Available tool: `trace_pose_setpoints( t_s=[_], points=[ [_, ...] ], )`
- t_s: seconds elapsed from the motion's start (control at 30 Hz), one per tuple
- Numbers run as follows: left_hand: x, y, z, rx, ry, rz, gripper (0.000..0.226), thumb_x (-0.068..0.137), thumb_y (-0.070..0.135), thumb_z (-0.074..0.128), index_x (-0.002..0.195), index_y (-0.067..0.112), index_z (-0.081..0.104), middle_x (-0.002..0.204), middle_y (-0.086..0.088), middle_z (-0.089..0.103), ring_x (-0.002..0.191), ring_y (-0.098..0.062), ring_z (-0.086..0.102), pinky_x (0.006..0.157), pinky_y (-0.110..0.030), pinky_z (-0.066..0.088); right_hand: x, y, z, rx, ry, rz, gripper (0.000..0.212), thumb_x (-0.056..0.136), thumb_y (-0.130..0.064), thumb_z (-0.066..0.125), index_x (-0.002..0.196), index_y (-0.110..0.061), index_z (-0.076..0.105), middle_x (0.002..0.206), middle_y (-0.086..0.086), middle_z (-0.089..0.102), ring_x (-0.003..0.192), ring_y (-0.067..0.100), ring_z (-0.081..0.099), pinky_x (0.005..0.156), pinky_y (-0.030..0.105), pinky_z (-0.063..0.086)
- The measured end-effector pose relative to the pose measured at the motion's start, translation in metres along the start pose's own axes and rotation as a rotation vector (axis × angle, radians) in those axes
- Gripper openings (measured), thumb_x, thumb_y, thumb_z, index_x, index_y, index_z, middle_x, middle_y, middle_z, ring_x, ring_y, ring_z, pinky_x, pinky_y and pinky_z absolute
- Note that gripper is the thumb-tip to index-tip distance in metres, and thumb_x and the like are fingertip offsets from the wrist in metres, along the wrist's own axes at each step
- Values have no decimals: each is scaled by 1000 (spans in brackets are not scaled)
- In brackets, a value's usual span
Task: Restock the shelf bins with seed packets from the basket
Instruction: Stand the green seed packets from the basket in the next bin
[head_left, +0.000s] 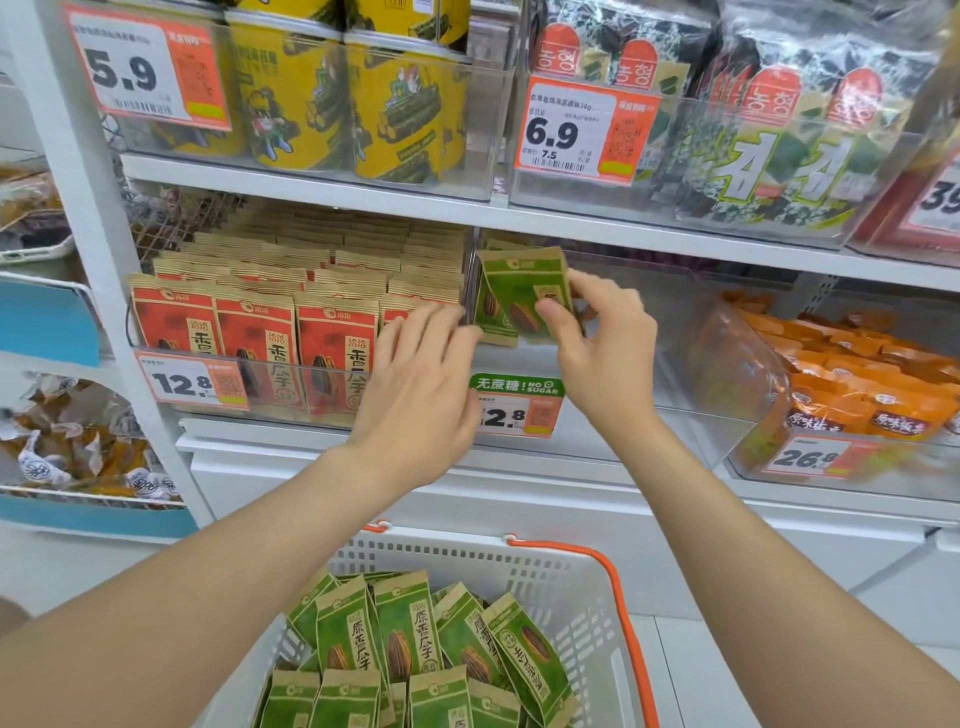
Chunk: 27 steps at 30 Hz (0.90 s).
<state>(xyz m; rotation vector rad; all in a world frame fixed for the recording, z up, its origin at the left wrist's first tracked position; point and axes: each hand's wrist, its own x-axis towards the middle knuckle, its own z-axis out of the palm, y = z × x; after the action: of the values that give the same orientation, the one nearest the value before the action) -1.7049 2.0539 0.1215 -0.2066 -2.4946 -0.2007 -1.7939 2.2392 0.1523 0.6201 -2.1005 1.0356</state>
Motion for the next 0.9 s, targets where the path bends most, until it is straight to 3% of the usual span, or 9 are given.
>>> trace_pose_setpoints(
  t_s=[0.1, 0.2, 0.3, 0.37, 0.47, 0.63, 0.73, 0.9],
  points=[
    [-1, -5, 6, 206, -87, 60, 57, 88, 31, 67, 140, 13, 53, 163, -19, 35, 154, -41, 27, 125, -60, 17, 15, 21, 9, -66, -227, 123, 14, 95, -27, 72, 106, -30, 80, 89, -13, 78, 75, 9, 63, 82, 31, 51],
    [2, -12, 12, 356, -122, 93, 63, 79, 32, 80, 136, 18, 56, 171, -23, 17, 156, -46, 18, 124, -66, 12, 31, 38, 20, -103, -320, 277, 16, 96, -33, 75, 107, -25, 82, 95, -4, 80, 87, 14, 71, 82, 27, 53],
    [6, -21, 17, 404, -120, 76, 70, 70, 30, 91, 129, 24, 55, 172, -23, 12, 157, -48, 13, 123, -69, 9, 47, 56, 39, -107, -371, 411, 23, 96, -32, 75, 113, -19, 80, 98, 1, 77, 92, 18, 69, 84, 23, 47],
    [7, -25, 22, 401, -119, 79, 73, 66, 31, 95, 126, 26, 54, 172, -22, 13, 157, -48, 13, 122, -70, 10, 57, 70, 56, -12, -381, 528, 24, 95, -29, 77, 115, -16, 77, 102, 1, 77, 95, 20, 72, 92, 33, 56],
    [9, -27, 25, 390, -95, 92, 71, 64, 30, 97, 120, 26, 54, 172, -20, 14, 157, -47, 13, 121, -71, 12, 71, 86, 81, 121, -399, 661, 19, 94, -21, 77, 113, -15, 76, 101, 5, 78, 94, 25, 75, 91, 46, 62],
    [9, -29, 28, 377, -69, 95, 69, 61, 29, 99, 116, 26, 57, 173, -17, 16, 158, -45, 15, 120, -71, 13, 89, 96, 110, 126, -398, 706, 23, 88, -19, 84, 109, -17, 74, 105, 5, 77, 94, 26, 76, 88, 45, 64],
    [8, -29, 31, 379, -45, 99, 70, 59, 29, 99, 114, 26, 56, 173, -16, 16, 158, -44, 16, 120, -70, 13, 88, 96, 119, 117, -294, 723, 36, 82, -19, 89, 102, -21, 58, 115, 9, 71, 102, 33, 73, 88, 49, 63],
    [8, -29, 31, 370, -24, 106, 69, 58, 27, 99, 112, 25, 56, 173, -17, 17, 158, -44, 17, 120, -70, 13, 84, 102, 120, 103, -274, 731, 20, 81, -16, 89, 80, -19, 69, 96, 5, 75, 91, 28, 75, 85, 46, 64]
  ],
)
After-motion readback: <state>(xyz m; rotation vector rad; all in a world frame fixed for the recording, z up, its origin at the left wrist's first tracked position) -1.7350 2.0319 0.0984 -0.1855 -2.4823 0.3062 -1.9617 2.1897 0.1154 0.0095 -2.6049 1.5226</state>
